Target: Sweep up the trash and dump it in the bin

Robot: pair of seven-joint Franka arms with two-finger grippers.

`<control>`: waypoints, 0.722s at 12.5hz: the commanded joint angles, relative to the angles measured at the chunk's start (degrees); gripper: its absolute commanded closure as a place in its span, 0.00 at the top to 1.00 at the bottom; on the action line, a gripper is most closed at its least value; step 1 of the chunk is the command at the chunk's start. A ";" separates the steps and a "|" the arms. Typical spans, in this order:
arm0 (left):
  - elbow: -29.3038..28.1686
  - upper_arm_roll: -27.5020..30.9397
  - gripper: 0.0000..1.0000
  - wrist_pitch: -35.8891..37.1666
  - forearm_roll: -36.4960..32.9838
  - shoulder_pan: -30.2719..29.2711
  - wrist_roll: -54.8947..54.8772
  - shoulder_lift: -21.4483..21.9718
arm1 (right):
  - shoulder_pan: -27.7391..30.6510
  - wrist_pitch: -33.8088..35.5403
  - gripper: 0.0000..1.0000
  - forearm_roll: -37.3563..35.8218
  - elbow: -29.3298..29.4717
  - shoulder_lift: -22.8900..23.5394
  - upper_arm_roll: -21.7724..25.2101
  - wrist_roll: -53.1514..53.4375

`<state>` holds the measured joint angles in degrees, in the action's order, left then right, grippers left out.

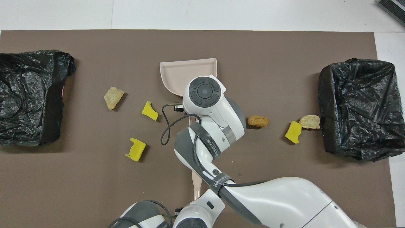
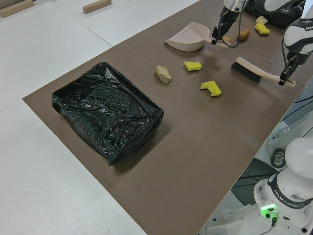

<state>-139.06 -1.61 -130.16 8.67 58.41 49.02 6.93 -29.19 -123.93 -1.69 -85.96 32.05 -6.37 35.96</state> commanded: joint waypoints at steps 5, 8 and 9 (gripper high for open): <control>0.72 1.26 0.00 9.99 -3.82 -3.82 -0.86 4.05 | 0.45 2.81 0.00 -0.25 -2.73 -2.44 -0.39 -8.69; 1.94 1.26 0.00 12.03 -6.21 -8.04 -1.30 5.20 | 2.12 5.71 0.00 -0.07 -2.64 -4.01 -0.31 -27.54; 2.47 1.34 0.00 12.82 -6.39 -9.71 -2.69 5.20 | 3.60 7.37 0.00 -0.07 -2.64 -5.32 -0.31 -31.70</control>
<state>-137.76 -0.10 -119.96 3.31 51.58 48.09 11.11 -28.12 -118.83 -1.69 -87.08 30.06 -6.12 12.70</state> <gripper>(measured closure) 0.731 0.683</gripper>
